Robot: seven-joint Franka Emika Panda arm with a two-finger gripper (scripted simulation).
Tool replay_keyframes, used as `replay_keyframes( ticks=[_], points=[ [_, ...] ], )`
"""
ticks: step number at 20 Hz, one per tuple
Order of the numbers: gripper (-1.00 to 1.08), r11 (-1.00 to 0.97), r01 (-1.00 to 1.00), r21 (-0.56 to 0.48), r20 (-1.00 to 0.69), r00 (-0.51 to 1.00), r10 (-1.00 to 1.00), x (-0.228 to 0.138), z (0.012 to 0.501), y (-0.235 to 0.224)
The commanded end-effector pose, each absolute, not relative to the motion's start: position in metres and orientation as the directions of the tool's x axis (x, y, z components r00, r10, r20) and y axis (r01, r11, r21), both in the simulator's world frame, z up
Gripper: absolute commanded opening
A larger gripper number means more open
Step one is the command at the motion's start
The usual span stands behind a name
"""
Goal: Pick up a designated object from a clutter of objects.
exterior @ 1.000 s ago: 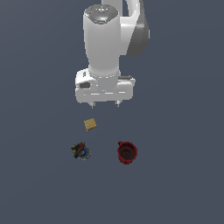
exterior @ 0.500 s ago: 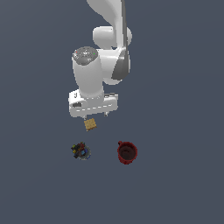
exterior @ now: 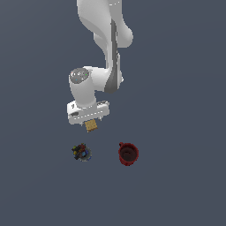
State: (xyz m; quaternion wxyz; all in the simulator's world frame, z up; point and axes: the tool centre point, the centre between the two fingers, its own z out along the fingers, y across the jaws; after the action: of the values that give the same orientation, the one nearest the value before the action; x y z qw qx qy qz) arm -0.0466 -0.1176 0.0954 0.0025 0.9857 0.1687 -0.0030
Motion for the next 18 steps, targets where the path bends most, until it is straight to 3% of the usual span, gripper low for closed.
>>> replay_keyframes(
  ticks=[1, 18],
  points=[
    [1.0, -0.936, 0.353, 0.003, -0.004, 0.936, 0.353, -0.054, 0.082, -0.124],
    [1.0, -0.924, 0.381, 0.0, -0.001, 0.924, 0.381, -0.067, 0.052, -0.133]
  ],
)
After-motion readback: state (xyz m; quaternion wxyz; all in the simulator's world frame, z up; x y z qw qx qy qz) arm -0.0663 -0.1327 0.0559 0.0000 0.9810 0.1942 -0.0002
